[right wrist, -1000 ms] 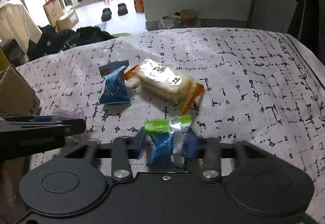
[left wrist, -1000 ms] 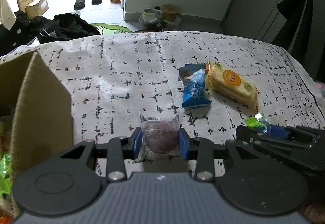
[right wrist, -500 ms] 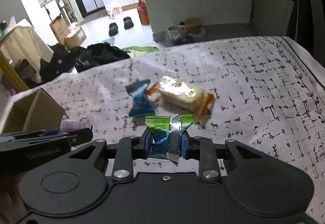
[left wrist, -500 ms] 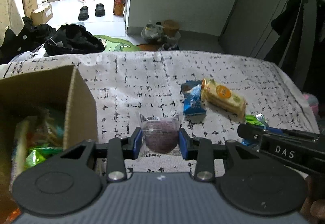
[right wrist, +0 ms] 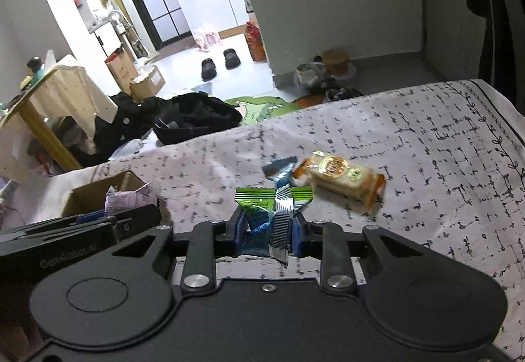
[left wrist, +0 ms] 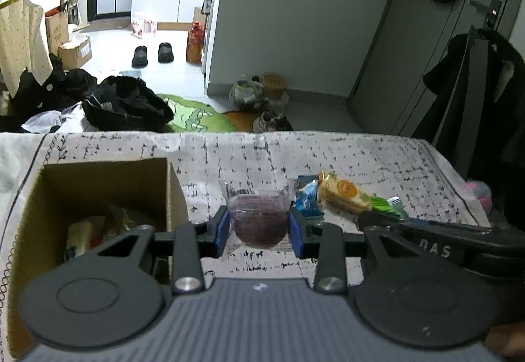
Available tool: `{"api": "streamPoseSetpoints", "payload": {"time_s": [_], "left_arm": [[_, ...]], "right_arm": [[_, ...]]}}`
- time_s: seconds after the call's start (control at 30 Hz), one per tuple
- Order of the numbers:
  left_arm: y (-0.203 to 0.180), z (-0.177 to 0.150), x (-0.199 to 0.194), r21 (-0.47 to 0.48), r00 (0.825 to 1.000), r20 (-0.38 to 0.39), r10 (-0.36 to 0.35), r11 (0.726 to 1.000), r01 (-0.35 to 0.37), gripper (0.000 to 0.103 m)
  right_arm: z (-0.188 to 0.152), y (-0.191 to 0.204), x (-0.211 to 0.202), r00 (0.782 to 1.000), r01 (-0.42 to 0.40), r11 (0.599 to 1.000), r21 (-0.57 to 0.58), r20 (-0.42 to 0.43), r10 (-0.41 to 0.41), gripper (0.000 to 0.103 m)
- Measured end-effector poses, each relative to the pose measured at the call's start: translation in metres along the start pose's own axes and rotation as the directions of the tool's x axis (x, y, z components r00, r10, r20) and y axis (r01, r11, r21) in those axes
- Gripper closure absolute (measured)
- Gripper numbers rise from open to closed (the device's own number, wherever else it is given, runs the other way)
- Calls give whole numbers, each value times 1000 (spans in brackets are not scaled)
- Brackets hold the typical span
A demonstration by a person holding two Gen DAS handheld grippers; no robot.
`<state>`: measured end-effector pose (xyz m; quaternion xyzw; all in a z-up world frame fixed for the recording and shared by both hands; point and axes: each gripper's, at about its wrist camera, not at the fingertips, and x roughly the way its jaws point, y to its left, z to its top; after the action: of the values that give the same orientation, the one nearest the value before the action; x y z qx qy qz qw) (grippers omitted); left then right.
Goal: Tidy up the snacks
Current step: 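Carry both candies over the box and open both tools inside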
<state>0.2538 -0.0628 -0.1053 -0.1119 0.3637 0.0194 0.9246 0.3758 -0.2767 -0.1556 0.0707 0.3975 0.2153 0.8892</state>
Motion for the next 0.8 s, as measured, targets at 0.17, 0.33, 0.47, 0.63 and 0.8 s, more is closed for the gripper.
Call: {"api": "streamPoseSetpoints", "payload": {"time_s": [0.17,0.33,0.47,0.63,0.8], "left_arm": [[10,2,-15,-10,999,35,7,1000,-6,66],[28,3,-32,-38,998,62,29,999,-27,66],[45,3,-46,-78,996,79,42,996,-36,66],[66,0,-59,-124,992,93,80,990,-68,66],[84,-8,-65,-145,991,83,103,985,-90,66]], "right_arm": [[5,20,-11,999,-38,999,-26,26,39,76],[8,37,-14,997,-59,997,-46,43,61,76],[8,50,-14,996,-79,995,-54,47,82,76],[6,68,-17,992,-114,992,-61,50,117,76],[1,84,-18,989,-143,987,-73,36,146,76]]}}
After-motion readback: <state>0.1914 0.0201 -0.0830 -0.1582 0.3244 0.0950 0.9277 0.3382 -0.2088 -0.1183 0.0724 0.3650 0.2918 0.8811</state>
